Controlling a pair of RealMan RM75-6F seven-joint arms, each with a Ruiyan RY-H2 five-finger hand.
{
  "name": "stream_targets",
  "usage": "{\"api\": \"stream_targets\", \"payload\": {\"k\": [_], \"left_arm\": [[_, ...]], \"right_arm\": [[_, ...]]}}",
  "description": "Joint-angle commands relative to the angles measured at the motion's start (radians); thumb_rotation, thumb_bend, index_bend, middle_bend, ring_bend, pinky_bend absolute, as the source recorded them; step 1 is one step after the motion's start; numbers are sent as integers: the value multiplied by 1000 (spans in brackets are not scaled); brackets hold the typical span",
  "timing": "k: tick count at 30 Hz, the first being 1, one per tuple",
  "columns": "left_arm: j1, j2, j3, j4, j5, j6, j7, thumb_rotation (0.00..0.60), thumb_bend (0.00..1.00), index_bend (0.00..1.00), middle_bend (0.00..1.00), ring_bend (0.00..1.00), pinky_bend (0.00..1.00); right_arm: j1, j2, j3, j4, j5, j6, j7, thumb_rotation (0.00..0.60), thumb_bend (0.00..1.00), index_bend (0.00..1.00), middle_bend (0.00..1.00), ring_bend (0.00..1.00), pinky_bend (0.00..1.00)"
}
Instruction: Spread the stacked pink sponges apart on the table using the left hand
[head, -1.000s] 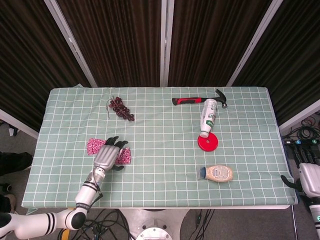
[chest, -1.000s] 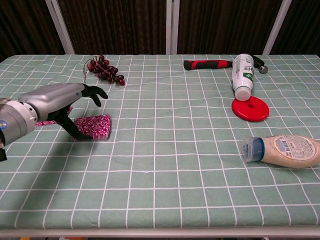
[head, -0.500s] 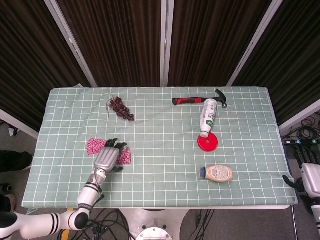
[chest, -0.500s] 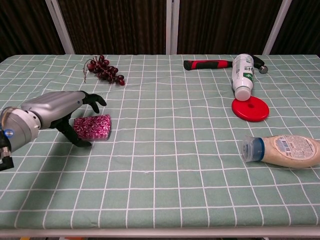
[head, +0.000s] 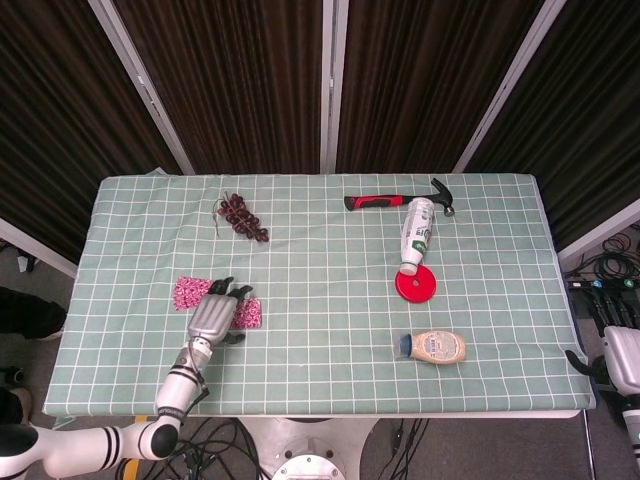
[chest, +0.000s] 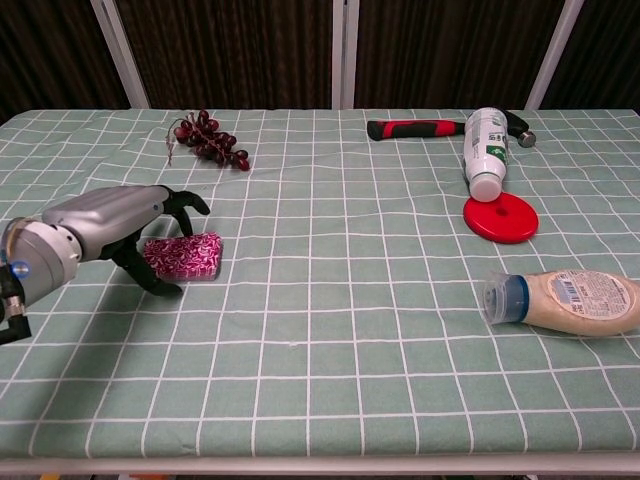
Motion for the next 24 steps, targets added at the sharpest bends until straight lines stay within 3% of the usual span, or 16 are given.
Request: {"api": "stream_targets", "payload": {"k": [1, 24], "left_arm": [[-1, -2, -1, 3, -4, 0, 3, 600, 159, 158, 302, 33, 91], [1, -22, -20, 36, -11, -9, -49, 600, 211, 189, 380, 61, 91]], "right_arm": [[0, 0, 0, 0, 0, 1, -1, 600, 155, 0, 0, 0, 0], [-1, 0, 0, 0, 7, -6, -4, 600, 155, 0, 0, 0, 0]]}}
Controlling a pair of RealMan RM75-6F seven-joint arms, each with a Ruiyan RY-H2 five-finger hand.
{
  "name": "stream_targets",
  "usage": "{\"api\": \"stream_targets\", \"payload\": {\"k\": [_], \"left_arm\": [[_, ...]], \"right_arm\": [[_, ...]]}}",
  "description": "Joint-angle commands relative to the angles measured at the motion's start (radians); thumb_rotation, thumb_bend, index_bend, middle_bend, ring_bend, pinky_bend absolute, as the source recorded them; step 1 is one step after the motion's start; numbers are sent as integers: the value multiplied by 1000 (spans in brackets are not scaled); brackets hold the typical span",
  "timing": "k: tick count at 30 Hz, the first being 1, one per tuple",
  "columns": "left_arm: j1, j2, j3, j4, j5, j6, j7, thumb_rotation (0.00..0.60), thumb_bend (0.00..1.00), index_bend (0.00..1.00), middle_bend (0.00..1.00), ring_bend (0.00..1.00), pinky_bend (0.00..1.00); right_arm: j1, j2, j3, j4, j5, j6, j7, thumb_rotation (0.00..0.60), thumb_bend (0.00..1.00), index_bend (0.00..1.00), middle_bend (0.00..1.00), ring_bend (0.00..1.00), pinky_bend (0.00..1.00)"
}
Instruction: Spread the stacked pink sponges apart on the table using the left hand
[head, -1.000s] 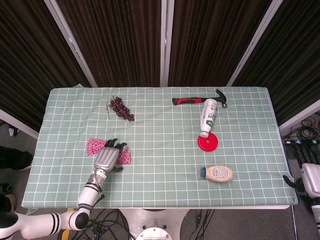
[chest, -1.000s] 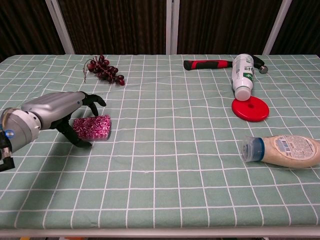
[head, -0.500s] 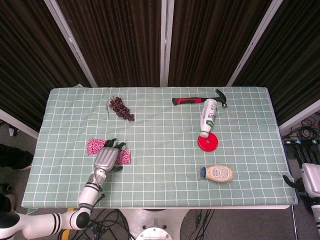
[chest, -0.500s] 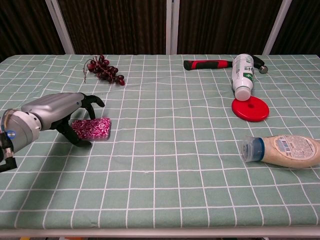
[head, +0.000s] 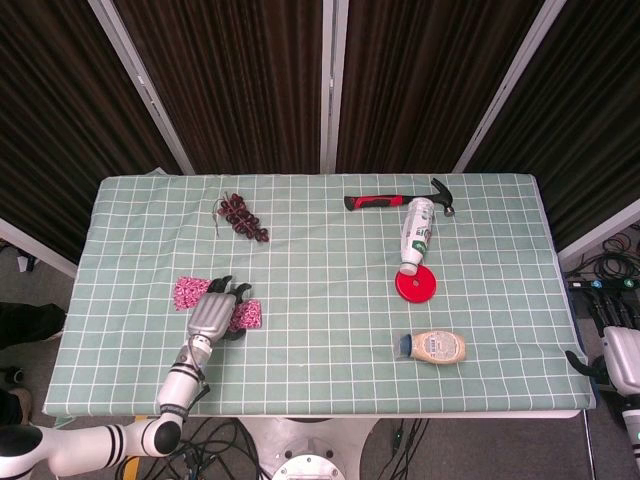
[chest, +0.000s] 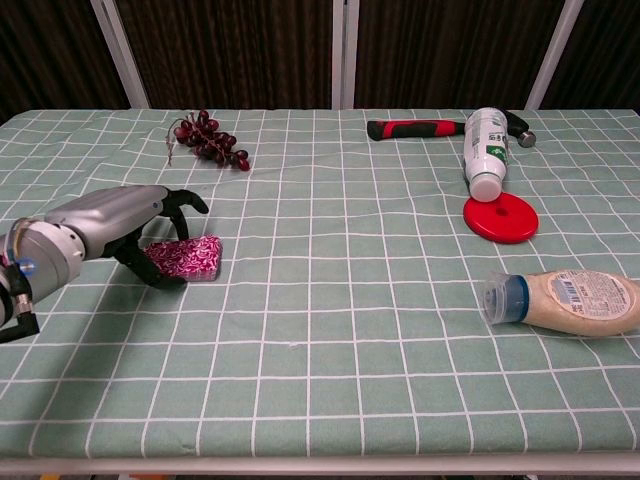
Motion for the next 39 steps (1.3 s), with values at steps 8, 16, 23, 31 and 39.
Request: {"api": "stream_targets", "payload": {"k": [8, 16, 23, 31, 39], "left_arm": [[1, 5, -11, -5, 1, 5, -15, 600, 218, 199, 401, 75, 91], [3, 4, -7, -5, -6, 1, -14, 600, 227, 207, 423, 82, 91], [2, 7, -9, -10, -3, 5, -13, 600, 230, 208, 432, 92, 91], [6, 31, -10, -39, 0, 23, -1, 600, 234, 208, 461, 106, 91], [64, 117, 18, -154, 21, 118, 21, 600, 237, 208, 480, 120, 91]], "right_arm": [[0, -3, -1, 4, 1, -4, 0, 600, 155, 0, 0, 0, 0], [1, -3, 1, 3, 4, -5, -3, 600, 155, 0, 0, 0, 0], [1, -3, 1, 3, 5, -6, -3, 600, 156, 0, 0, 0, 0], [1, -3, 1, 2, 3, -4, -3, 600, 155, 0, 0, 0, 0], [0, -4, 1, 3, -1, 0, 1, 600, 155, 0, 0, 0, 0]]}}
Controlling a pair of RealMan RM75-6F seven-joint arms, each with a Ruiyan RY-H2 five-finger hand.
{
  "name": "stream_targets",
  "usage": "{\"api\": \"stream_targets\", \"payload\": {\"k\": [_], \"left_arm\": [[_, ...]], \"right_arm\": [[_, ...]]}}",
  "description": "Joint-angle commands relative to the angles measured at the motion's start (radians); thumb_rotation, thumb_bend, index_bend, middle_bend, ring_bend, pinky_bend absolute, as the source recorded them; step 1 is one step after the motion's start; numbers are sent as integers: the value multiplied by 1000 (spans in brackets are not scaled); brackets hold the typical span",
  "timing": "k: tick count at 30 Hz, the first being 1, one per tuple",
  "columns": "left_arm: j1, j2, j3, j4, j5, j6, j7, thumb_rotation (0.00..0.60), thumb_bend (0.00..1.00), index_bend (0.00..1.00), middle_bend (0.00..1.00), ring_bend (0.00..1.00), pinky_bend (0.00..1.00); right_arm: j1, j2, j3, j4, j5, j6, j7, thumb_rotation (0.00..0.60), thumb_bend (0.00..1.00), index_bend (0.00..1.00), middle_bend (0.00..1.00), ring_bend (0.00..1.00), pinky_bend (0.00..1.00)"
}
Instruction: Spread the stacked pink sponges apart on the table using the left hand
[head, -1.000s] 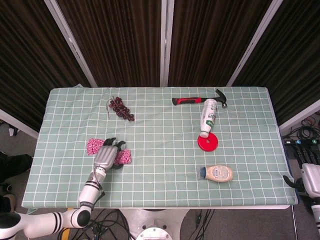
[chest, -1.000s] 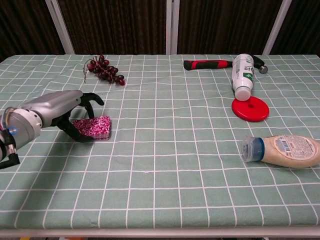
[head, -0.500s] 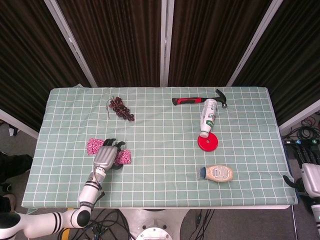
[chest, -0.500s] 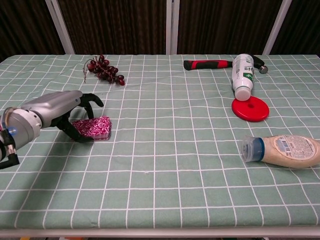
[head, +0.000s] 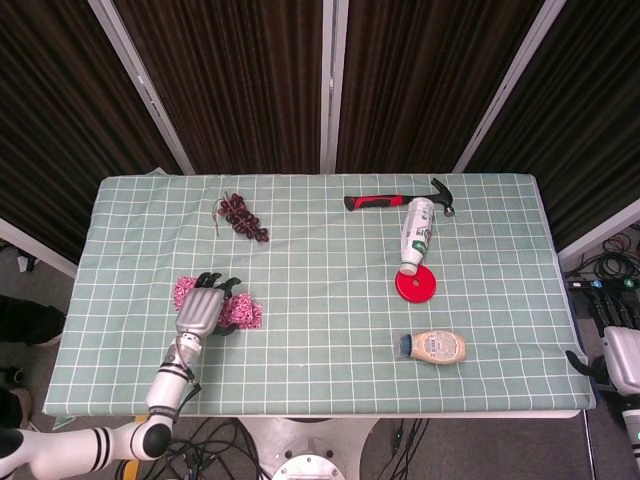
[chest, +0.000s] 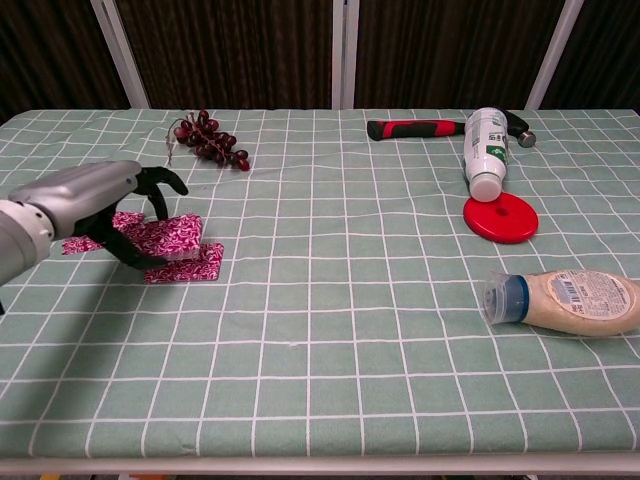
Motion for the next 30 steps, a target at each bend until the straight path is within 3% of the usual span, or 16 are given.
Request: {"api": "stream_targets", "payload": {"k": [1, 12, 23, 25, 30], "left_arm": [[41, 46, 27, -55, 13, 52, 12, 600, 236, 209, 481, 120, 91], [161, 141, 119, -134, 39, 148, -5, 600, 236, 208, 486, 120, 91], [199, 146, 132, -108, 64, 136, -52, 600, 236, 208, 482, 121, 91], [204, 145, 135, -104, 68, 128, -62, 600, 228, 207, 456, 121, 91], [212, 152, 141, -98, 76, 101, -85, 600, 189, 201, 264, 104, 90]], "right_arm": [[1, -1, 0, 0, -1, -1, 1, 600, 155, 0, 0, 0, 0], [7, -6, -3, -10, -9, -6, -17, 600, 156, 0, 0, 0, 0], [7, -1, -3, -31, -7, 0, -42, 600, 155, 0, 0, 0, 0], [8, -1, -4, -31, -6, -2, -42, 600, 155, 0, 0, 0, 0], [8, 0, -3, -30, -5, -1, -39, 600, 156, 0, 0, 0, 0]]}}
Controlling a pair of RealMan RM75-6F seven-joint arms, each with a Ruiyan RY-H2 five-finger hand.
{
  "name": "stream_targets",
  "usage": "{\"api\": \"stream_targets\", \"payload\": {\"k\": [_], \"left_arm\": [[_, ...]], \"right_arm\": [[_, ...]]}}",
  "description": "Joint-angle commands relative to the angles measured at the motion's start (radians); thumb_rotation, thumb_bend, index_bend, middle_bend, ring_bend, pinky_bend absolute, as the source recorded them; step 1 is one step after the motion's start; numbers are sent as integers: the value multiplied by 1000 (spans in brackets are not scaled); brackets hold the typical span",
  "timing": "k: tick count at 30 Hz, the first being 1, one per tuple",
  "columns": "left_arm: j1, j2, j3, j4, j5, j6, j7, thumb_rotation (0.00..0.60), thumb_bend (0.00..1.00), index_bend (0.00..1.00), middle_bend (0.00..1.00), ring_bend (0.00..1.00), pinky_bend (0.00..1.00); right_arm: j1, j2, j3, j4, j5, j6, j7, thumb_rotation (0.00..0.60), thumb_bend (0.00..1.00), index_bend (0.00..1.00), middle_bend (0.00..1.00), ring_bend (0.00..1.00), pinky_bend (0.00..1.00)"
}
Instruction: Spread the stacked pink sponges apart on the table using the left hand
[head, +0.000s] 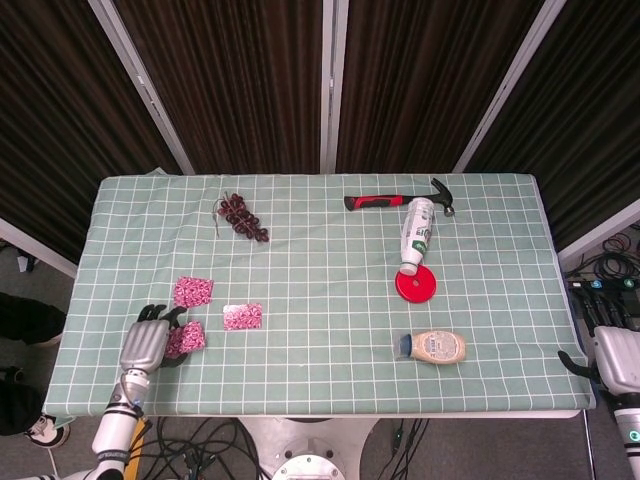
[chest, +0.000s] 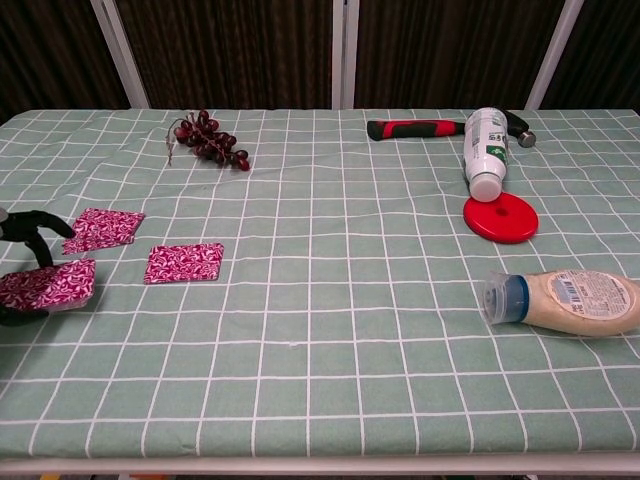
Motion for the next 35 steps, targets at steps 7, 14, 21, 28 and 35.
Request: {"api": "stream_targets", "payload": {"k": [7, 14, 21, 28, 35], "left_arm": [[12, 27, -16, -11, 29, -6, -47, 600, 172, 174, 175, 66, 87], [26, 63, -50, -32, 82, 41, -94, 600, 162, 174, 176, 66, 87], [42, 95, -55, 135, 362, 190, -301, 600, 139, 174, 184, 65, 95], [92, 213, -21, 46, 320, 188, -134, 600, 134, 168, 145, 24, 94], [161, 232, 10, 10, 339, 252, -127, 600, 129, 162, 139, 21, 92]], "right_arm": [[-3, 5, 3, 1, 3, 7, 7, 600, 155, 0, 0, 0, 0], [-5, 8, 6, -1, 0, 17, 14, 600, 156, 0, 0, 0, 0], [-13, 13, 9, 3, -11, 40, 33, 600, 155, 0, 0, 0, 0], [-27, 9, 0, 13, -87, 123, -8, 600, 152, 0, 0, 0, 0], [-27, -5, -13, -7, -110, 130, -45, 600, 142, 0, 0, 0, 0]]}}
